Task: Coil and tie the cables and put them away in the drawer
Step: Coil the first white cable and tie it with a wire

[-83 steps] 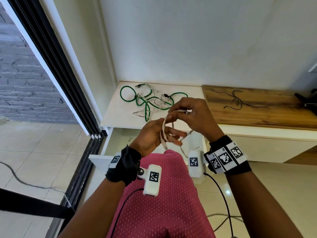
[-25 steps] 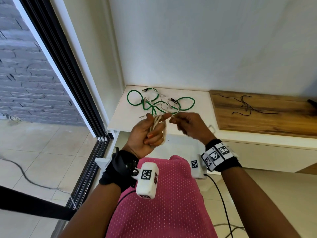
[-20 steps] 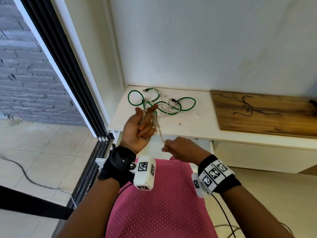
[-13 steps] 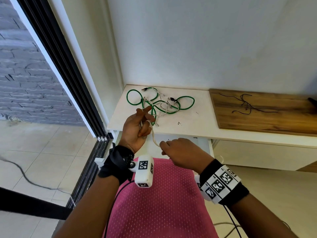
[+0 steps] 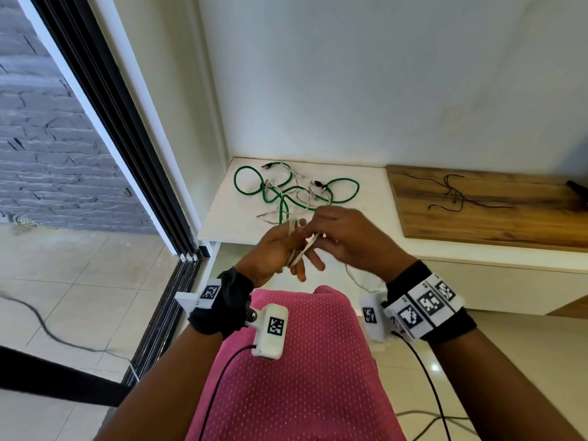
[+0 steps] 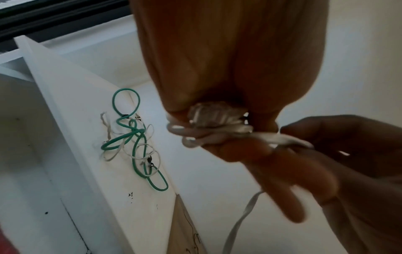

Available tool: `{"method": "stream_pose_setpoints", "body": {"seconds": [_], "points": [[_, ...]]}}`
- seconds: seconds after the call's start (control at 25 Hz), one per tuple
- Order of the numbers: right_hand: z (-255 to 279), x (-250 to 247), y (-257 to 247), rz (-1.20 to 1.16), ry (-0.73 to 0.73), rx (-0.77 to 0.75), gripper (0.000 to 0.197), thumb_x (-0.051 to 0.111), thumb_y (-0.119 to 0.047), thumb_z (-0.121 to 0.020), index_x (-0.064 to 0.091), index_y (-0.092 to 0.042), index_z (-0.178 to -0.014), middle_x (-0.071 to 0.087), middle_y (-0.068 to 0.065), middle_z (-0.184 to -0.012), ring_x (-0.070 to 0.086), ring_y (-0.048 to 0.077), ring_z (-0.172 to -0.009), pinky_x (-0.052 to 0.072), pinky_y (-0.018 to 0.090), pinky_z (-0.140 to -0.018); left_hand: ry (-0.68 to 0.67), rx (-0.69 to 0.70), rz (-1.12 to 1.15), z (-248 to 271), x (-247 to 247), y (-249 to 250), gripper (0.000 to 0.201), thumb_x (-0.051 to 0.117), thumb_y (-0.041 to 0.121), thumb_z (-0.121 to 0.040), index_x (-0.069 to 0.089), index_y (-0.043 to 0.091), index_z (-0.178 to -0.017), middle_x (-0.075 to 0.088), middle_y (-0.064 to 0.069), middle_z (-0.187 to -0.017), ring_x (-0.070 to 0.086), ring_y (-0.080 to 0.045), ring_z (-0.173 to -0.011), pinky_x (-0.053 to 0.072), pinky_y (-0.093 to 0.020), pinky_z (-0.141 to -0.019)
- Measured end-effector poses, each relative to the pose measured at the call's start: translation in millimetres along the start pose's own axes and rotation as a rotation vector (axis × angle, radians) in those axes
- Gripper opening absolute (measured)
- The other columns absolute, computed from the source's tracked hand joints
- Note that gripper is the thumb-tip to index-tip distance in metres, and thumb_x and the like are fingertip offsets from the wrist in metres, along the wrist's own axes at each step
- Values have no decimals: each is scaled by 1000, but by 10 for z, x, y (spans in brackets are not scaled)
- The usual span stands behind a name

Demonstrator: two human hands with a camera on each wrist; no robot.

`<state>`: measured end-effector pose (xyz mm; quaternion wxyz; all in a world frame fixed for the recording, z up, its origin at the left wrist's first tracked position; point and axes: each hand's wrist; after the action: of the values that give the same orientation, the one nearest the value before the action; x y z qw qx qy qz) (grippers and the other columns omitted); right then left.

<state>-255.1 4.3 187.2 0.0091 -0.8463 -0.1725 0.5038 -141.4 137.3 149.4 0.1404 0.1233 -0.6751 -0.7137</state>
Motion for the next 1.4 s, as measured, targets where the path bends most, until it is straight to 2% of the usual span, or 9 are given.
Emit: {"method": "stream_pose_setpoints", "body": {"seconds": [0.12,0.24,0.36,0.64,0.8,1.0,1.12,1.24,1.4], "points": [[-35,-165,215,-192,32,136,10,75,-12,-77,72,-6,-84,67,2,-77,54,3,-70,38,7,-64,-117,-9,32,48,57,71,46,22,33,-103,55,2,-95,62,-12,-54,34,-11,-27,26,-17,-36],[-23,-165,321,-323,11,280,7,75,-9,-79,71,-4,-83,68,2,-73,60,3,-64,41,7,-57,-170,-8,108,50,74,71,64,25,44,-96,56,-8,-114,47,-8,-42,24,-7,-27,27,-17,-38],[31,-62,347,-488,44,429,3,72,-9,-83,69,-7,-82,64,-1,-66,55,7,-53,43,15,-51,-204,-14,365,90,35,55,47,37,36,-97,59,0,-117,38,-2,-35,20,-5,-25,20,-16,-36],[132,201,167,-1202,27,582,29,54,-30,-90,71,-11,-102,59,1,-69,42,6,-57,32,18,-50,-321,-24,807,100,21,-23,22,46,31,-93,54,13,-82,41,5,-34,22,-9,-23,12,-22,-35],[108,249,153,-880,-2,561,20,48,-9,-98,66,-7,-89,56,2,-66,42,1,-48,31,12,-49,-73,-103,698,59,45,-60,31,34,28,-92,45,16,-66,30,7,-39,23,-5,-30,13,-24,-40],[123,454,220,-657,-5,538,24,45,-8,-100,60,-5,-81,55,-1,-63,48,4,-56,39,18,-59,199,-193,514,37,138,-37,52,27,48,-101,50,10,-74,22,5,-44,16,-7,-34,13,-19,-41],[121,492,237,-552,-26,553,24,44,-7,-99,59,-7,-80,56,-2,-63,49,12,-58,42,27,-60,169,-235,462,19,81,-15,44,27,31,-104,53,6,-78,28,1,-43,22,-12,-34,21,-21,-42],[88,458,254,-413,-99,471,22,47,-8,-98,61,-4,-81,60,2,-66,52,13,-58,42,23,-59,68,-329,520,23,-31,32,39,25,21,-99,53,5,-77,37,-1,-43,33,-15,-38,36,-27,-51],[37,425,290,-462,-109,460,21,50,-10,-97,63,-6,-82,66,3,-68,54,4,-55,40,13,-56,145,-331,597,11,19,34,44,30,35,-102,45,13,-68,23,8,-41,18,-6,-33,20,-20,-41]]}}
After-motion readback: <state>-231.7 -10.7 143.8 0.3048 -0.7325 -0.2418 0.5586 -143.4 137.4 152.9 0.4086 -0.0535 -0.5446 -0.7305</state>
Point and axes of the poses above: each hand's wrist, its own z-axis away from the middle knuckle, its own x-axis out of the palm, y = z × x
